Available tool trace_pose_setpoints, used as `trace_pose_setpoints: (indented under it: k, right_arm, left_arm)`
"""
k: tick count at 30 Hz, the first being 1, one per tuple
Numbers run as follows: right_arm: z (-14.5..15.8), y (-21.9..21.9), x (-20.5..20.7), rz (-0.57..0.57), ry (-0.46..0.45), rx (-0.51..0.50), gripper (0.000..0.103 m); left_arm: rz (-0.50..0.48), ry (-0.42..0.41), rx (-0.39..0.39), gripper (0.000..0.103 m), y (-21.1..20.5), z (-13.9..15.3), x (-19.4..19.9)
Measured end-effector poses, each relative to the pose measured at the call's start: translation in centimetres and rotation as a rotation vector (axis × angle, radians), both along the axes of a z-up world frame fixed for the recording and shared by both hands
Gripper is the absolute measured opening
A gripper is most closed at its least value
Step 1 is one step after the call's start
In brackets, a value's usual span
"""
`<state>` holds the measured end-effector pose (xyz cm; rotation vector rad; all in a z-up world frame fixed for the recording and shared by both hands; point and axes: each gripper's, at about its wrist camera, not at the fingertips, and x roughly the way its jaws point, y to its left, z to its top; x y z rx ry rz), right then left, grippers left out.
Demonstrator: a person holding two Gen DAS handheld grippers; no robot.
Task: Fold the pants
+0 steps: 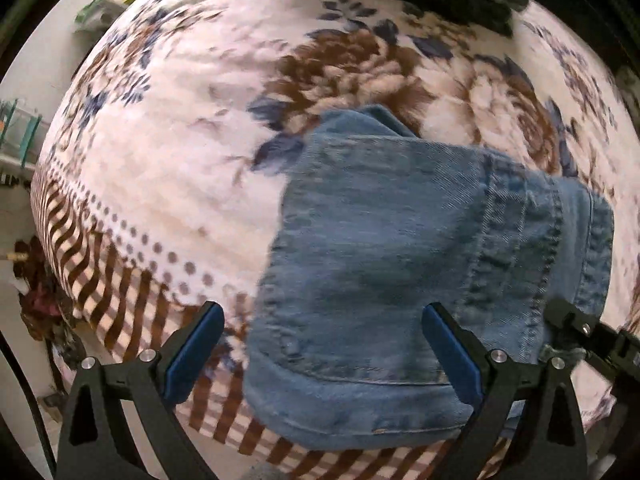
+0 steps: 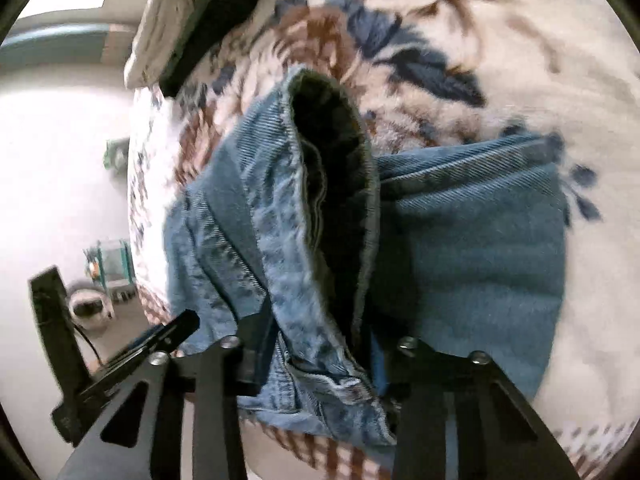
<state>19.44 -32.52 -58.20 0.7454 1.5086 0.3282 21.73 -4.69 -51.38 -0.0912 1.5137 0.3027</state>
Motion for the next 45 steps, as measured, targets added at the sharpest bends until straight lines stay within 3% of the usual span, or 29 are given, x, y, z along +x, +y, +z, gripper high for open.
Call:
trace_pose_setpoints:
  k: [4, 9, 13, 16, 18, 20, 23, 28, 31, 35, 38, 42, 43, 45]
  right_arm:
    - [3.6, -1.9, -2.5, -0.086, -0.039, -0.025, 0.03]
    - [7.0, -8.1, -7.0, -0.208, -0.04, -0.114, 0.029]
    - [6.5, -13.1, -8.8, -0.295, 0.002, -0.215, 0.029]
    - [3.7, -15.6, -9.1, -0.352, 0.075, -0.267, 0.03]
    - [1.7, -15.7, -8.5, -0.325, 0.097, -0.289, 0.037]
    - [-0.2, -15.5, -7.5, -0.25, 0.171, -0.326, 0.059]
    - [-0.3, -16.5, -7.6, -0.291, 0.214, -0.278, 0.062]
    - [4.2, -17.9, -9.0, -0.357, 0.149, -0.316, 0.065]
    - [6.9, -14.5, -6.1, -0.196, 0.099, -0.309, 0.07]
    - [8.3, -5.9, 1.5, 0.114, 0.032, -0.238, 0.07]
    - [6.9, 1.0, 7.4, 0.281, 0.05, -0.175, 0.07]
    - [2.8, 10.0, 14.2, 0.5, 0.097, -0.243, 0.07]
    - [1.2, 11.6, 15.2, 0.528, 0.125, -0.245, 0.07]
    - [-1.1, 14.2, 15.9, 0.622, 0.186, -0.263, 0.07]
  left_arm:
    - [0.073, -0.048, -0.064, 0.101, 2.2, 2.7, -0.1]
    - [0.049, -0.087, -0.071, 0.101, 2.3, 4.6, 0.7]
    - [-0.006, -0.077, -0.081, 0.101, 0.3, 3.8, 1.5]
    - [-0.05, -0.06, -0.088, 0.101, -1.3, 2.6, 1.7]
    - [-0.077, -0.042, -0.09, 0.101, -2.4, 1.7, 1.5]
    - [-0.088, -0.013, -0.093, 0.101, -2.9, 0.7, 1.2]
    - [-0.089, 0.006, -0.097, 0.101, -2.9, -0.1, 1.0]
    - [-0.082, -0.005, -0.106, 0.101, -2.3, -0.3, 0.5]
    - [-0.082, -0.034, -0.084, 0.101, -2.0, 0.3, -0.6]
    - [-0.023, -0.047, -0.121, 0.101, -0.6, 0.4, -3.0]
    - [0.047, -0.044, -0.201, 0.101, 0.7, -0.2, -4.7]
    - [0.082, -0.084, -0.312, 0.099, 1.0, -0.6, -6.3]
    - [0.078, -0.098, -0.333, 0.096, 1.0, -0.7, -6.4]
    - [0.054, -0.12, -0.379, 0.074, 0.8, -1.2, -6.5]
